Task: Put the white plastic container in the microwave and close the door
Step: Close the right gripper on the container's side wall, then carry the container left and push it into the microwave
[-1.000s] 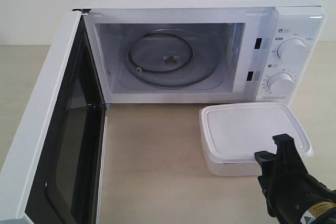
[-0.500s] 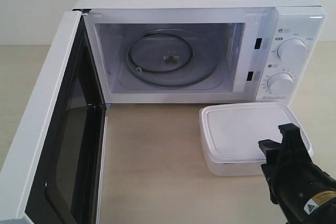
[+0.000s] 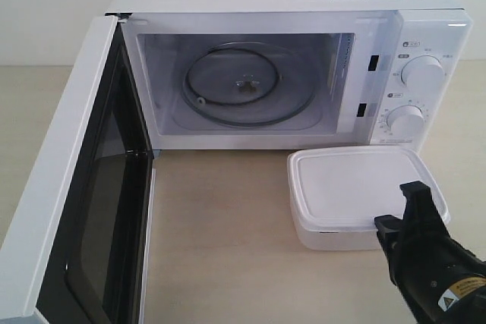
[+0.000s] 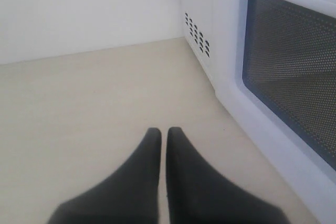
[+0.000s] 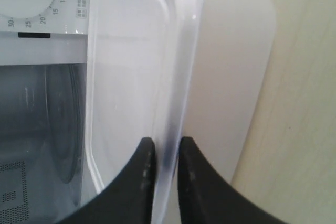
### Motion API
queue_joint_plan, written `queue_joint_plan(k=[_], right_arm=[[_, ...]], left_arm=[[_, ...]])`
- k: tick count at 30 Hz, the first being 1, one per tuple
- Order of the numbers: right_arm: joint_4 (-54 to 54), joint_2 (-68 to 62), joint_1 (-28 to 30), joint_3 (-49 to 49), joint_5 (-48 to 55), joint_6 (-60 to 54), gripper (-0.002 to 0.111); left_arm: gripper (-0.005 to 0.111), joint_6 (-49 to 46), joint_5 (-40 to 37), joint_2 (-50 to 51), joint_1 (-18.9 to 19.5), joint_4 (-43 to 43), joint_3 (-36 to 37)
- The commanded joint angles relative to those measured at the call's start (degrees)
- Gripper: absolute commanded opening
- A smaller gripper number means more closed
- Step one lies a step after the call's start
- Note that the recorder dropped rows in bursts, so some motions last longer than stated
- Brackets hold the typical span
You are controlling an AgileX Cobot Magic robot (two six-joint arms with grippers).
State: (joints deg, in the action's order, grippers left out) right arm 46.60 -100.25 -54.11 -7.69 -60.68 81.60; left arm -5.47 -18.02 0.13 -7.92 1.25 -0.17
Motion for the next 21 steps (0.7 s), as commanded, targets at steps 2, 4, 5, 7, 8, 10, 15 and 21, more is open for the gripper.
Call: queue_joint_plan(k=[2, 4, 5, 7, 8, 10, 15, 21], right_arm=[[-2.1, -0.4, 0.3, 0.3, -2.4, -1.4, 0.000], [-3.5, -0.4, 0.3, 0.3, -2.4, -1.4, 0.000], [-4.2, -0.4, 0.3, 0.3, -2.4, -1.4, 0.000], [-5.5, -0.4, 0.3, 0.3, -2.6, -1.2, 0.000], [-6.3, -0.4, 0.3, 0.3, -3.1, -1.2, 0.000], [-8.0, -0.4, 0.3, 0.9, -4.8, -0.4, 0.000], [-13.1, -0.4, 0.3, 3.0, -9.3, 2.9, 0.000], [-18.9, -0.4, 0.3, 3.0, -9.3, 3.0, 0.000]], left_arm=[[0.004, -0.2, 0.0, -0.1, 0.2, 0.0, 0.2], [0.004, -0.2, 0.0, -0.1, 0.2, 0.0, 0.2], [0.004, -0.2, 0.0, -0.1, 0.2, 0.0, 0.2], [0.004, -0.2, 0.0, -0.1, 0.2, 0.0, 0.2], [0.004, -0.2, 0.0, -0.1, 0.2, 0.0, 0.2], [0.004, -0.2, 0.0, -0.1, 0.2, 0.0, 0.2], [0.004, -0.2, 0.0, -0.1, 0.2, 0.0, 0.2], [0.004, -0.2, 0.0, -0.1, 0.2, 0.0, 0.2]])
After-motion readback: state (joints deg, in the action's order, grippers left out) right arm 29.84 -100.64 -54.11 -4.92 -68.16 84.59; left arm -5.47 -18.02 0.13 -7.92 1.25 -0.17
